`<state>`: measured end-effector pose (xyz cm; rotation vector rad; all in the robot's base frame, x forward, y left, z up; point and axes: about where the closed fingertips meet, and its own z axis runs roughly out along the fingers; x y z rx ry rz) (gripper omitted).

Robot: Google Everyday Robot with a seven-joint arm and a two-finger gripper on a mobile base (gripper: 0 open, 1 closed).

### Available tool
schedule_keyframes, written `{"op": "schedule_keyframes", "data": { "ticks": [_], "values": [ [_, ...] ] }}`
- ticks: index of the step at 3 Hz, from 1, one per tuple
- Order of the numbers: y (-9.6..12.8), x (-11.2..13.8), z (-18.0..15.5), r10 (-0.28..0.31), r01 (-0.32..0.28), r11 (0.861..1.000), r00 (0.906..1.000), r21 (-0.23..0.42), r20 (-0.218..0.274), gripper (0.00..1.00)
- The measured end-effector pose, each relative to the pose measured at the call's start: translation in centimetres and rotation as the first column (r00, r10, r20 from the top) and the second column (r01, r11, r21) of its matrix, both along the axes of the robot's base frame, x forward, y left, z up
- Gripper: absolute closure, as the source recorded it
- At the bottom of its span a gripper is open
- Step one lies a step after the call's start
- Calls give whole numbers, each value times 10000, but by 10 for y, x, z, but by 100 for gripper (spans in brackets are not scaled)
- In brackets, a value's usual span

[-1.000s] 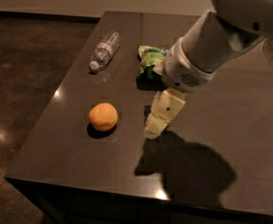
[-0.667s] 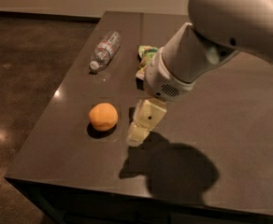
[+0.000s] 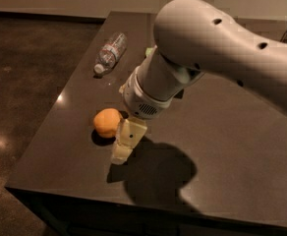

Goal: Pick orange

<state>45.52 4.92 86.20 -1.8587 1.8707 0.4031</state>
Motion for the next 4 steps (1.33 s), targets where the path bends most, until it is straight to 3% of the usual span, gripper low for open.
{"op": "schedule_keyframes", "data": {
  "ticks": [1, 3, 4],
  "values": [
    [16, 3, -10, 202, -202, 9998, 9997, 3, -101, 1],
    [25, 5, -14, 296, -291, 9995, 9990, 158, -336, 46],
    [19, 13, -4, 156, -146, 9996, 9988, 233, -456, 68]
  ]
}}
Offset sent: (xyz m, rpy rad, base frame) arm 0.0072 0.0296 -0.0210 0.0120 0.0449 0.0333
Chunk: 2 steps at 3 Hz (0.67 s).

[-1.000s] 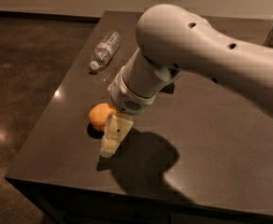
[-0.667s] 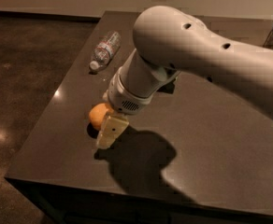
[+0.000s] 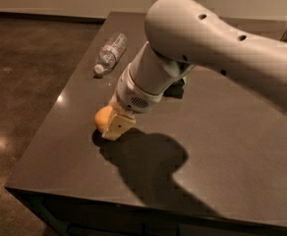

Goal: Pick orange

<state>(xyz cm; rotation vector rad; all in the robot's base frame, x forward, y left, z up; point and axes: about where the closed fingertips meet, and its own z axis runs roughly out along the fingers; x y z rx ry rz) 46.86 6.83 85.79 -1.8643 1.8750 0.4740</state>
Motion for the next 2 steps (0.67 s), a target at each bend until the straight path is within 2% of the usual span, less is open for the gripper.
{"op": "schedule_keyframes", "data": {
  "ticks": [1, 2],
  "values": [
    [-16, 15, 21, -278, 277, 9995, 9996, 159, 67, 91],
    [-32, 32, 44, -518, 510, 9983, 9982, 277, 293, 100]
  ]
}}
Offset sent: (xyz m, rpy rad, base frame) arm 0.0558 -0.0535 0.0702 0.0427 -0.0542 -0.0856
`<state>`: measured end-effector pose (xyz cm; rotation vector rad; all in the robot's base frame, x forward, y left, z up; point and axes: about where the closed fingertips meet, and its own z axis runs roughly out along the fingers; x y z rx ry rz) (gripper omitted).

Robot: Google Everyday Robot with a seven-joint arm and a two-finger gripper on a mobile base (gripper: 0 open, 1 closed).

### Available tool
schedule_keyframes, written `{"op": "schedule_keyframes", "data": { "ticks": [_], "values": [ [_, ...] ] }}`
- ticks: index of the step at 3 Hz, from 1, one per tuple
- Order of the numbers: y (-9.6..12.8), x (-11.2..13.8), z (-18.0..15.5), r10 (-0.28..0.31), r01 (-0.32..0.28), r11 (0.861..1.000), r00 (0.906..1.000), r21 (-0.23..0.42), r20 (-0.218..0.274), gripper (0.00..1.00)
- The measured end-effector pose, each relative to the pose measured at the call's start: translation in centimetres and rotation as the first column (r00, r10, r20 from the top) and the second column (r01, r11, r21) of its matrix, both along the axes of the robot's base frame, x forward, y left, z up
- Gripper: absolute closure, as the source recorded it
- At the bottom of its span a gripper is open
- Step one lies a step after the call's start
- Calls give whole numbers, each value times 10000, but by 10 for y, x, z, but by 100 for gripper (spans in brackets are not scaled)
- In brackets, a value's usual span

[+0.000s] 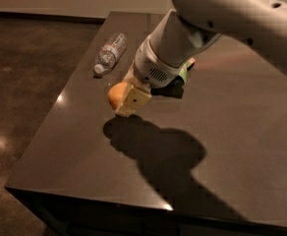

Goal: Pick orange

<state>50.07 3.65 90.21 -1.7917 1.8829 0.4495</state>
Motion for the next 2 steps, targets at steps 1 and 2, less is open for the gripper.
{"op": "schedule_keyframes", "data": {
  "ticks": [1, 2],
  "values": [
    [-21, 25, 32, -226, 226, 9997, 9989, -7, 404, 100],
    [-21, 26, 35, -236, 236, 9997, 9987, 10, 447, 100]
  ]
}}
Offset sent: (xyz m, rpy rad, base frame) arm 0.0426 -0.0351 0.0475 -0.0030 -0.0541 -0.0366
